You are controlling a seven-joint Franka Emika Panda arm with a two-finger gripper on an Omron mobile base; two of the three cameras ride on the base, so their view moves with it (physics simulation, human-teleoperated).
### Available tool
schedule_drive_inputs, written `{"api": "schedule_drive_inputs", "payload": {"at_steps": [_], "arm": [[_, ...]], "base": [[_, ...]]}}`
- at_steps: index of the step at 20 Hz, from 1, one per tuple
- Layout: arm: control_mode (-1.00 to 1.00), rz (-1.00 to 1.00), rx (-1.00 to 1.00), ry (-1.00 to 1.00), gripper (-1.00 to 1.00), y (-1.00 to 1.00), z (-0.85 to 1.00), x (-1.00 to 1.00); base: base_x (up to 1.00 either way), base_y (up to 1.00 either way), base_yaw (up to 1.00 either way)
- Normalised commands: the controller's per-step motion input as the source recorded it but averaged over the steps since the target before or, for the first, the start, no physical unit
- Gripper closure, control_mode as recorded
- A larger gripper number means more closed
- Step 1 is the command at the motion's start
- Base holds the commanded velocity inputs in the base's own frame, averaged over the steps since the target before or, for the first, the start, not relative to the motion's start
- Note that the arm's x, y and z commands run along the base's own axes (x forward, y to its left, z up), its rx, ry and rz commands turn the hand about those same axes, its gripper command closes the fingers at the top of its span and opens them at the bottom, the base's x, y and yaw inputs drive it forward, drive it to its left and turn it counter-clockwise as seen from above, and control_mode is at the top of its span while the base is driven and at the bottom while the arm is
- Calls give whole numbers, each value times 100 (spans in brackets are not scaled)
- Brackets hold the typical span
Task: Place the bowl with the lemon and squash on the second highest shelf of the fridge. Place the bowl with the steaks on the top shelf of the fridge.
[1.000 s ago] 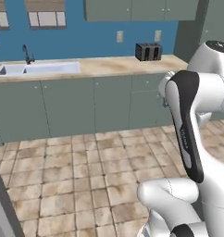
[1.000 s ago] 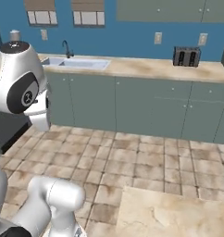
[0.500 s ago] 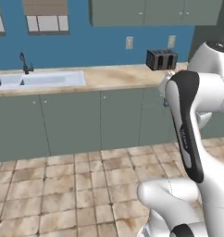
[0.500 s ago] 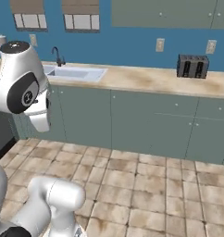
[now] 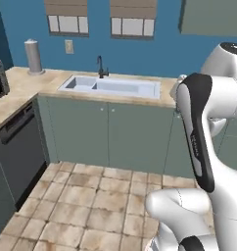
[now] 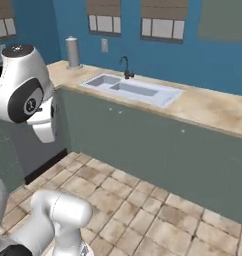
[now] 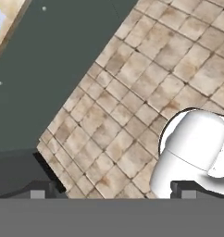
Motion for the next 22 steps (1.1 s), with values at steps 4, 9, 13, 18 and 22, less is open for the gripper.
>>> {"api": "schedule_drive_inputs", "payload": {"at_steps": [4,9,13,18,22], "arm": [[100,0,0,0,-100,0,0,0],[100,0,0,0,-100,0,0,0],[100,0,0,0,-100,0,0,0],[100,0,0,0,-100,0,0,0],[100,0,0,0,-100,0,0,0]], "base": [[100,0,72],[100,0,74],[85,0,79],[80,0,77],[83,5,71]]}}
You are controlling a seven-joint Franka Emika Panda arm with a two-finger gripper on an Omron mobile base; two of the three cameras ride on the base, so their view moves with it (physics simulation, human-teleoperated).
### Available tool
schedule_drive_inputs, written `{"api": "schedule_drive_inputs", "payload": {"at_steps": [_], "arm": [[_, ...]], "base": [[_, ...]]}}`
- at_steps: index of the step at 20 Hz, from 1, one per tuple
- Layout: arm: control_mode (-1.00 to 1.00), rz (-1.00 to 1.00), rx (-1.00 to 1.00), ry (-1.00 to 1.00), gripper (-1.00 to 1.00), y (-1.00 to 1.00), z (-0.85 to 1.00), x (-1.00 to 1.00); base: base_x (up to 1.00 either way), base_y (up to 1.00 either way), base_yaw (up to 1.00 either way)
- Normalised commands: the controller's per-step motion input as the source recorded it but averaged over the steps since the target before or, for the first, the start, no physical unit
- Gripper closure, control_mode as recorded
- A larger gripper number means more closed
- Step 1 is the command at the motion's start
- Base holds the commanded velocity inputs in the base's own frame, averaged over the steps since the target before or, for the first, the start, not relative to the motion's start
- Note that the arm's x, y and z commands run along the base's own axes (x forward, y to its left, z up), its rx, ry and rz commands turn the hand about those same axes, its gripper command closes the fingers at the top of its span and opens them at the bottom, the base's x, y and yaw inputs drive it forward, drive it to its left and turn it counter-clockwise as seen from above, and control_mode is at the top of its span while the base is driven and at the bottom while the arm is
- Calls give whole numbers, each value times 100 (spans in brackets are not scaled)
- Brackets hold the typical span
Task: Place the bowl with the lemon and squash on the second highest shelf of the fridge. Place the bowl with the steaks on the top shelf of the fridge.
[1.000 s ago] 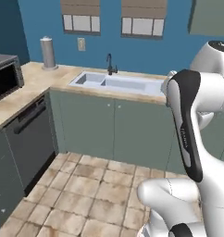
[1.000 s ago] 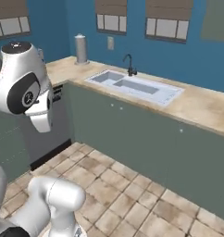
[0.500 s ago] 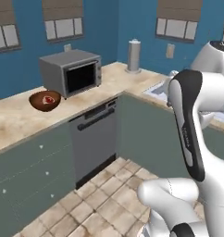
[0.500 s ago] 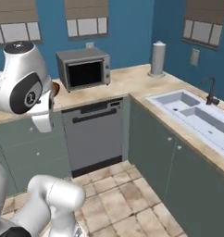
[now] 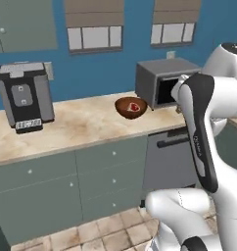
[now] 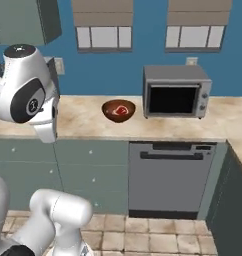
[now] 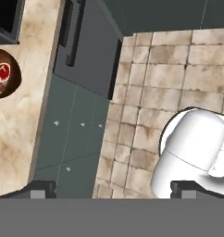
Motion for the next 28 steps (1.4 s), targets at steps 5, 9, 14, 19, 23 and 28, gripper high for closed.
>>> {"api": "schedule_drive_inputs", "payload": {"at_steps": [5,9,14,19,23,28], "arm": [[100,0,0,0,-100,0,0,0],[100,0,0,0,-100,0,0,0],[100,0,0,0,-100,0,0,0],[100,0,0,0,-100,0,0,0],[100,0,0,0,-100,0,0,0],[-100,0,0,0,-100,-13,-5,4]], "base": [[96,-15,41],[52,-25,10],[31,-44,3],[55,-50,0],[84,-28,0],[54,-29,0]]}}
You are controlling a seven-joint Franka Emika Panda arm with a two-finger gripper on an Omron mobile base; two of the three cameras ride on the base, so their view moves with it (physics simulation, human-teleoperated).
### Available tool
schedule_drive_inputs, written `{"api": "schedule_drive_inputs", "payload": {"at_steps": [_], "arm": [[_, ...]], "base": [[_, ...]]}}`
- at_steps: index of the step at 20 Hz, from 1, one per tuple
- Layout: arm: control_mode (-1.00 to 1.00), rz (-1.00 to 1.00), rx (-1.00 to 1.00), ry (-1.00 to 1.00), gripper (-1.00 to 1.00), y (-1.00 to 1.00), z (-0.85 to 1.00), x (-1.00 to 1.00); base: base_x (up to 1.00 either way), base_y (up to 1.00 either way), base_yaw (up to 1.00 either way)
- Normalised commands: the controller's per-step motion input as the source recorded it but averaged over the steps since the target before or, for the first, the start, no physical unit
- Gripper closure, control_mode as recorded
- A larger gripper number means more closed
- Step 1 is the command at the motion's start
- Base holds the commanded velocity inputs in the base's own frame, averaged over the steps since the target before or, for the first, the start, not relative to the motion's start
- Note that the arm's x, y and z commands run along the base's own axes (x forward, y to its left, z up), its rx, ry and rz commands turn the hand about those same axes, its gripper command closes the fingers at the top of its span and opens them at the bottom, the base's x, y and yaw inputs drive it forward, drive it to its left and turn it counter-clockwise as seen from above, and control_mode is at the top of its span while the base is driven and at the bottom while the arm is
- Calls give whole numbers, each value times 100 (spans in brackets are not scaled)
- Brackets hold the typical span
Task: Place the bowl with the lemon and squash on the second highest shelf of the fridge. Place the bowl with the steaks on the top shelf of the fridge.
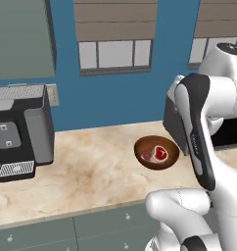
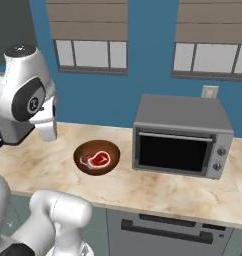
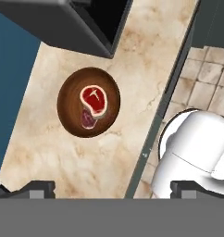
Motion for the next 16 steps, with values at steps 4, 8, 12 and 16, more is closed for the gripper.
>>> {"api": "schedule_drive_inputs", "payload": {"at_steps": [4,8,12,16], "arm": [[-100,3,0,3,-100,-74,-55,0],[-100,10,0,6,-100,-39,-81,0],[-100,18,0,0,-100,-3,-79,-4],[-100,20,0,0,-100,7,-64,2]], "base": [[0,0,0],[0,0,0],[0,0,0],[0,0,0]]}}
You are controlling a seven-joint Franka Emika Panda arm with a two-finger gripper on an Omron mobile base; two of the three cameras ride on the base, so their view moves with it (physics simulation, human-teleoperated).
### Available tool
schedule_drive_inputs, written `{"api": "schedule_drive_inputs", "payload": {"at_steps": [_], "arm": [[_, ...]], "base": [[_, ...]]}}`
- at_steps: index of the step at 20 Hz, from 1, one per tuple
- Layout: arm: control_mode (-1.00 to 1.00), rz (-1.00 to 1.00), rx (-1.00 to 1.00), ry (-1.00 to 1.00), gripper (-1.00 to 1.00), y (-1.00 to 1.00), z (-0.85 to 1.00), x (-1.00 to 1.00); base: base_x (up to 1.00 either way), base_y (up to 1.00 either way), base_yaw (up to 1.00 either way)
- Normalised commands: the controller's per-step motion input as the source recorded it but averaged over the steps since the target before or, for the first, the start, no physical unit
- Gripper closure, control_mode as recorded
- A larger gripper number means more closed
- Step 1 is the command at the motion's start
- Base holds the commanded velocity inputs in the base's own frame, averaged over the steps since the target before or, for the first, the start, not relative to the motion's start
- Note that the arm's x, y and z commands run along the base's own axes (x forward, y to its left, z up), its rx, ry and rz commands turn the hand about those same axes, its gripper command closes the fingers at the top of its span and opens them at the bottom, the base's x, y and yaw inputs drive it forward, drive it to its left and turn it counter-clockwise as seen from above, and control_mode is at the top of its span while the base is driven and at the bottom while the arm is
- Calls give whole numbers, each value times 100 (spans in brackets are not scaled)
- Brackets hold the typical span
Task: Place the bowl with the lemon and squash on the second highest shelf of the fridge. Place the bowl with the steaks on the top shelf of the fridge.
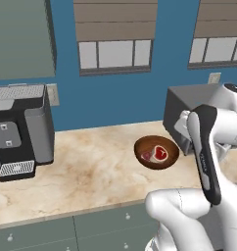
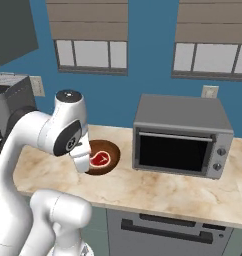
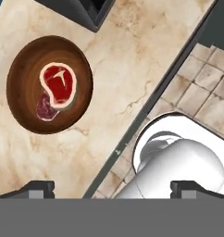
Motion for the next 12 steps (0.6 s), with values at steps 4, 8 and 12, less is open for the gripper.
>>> {"api": "schedule_drive_inputs", "payload": {"at_steps": [4,8,12], "arm": [[-100,12,0,0,-100,1,-61,24],[-100,4,0,6,-100,0,-34,56],[-100,5,0,20,-100,0,-30,56]], "base": [[0,0,0],[0,0,0],[0,0,0]]}}
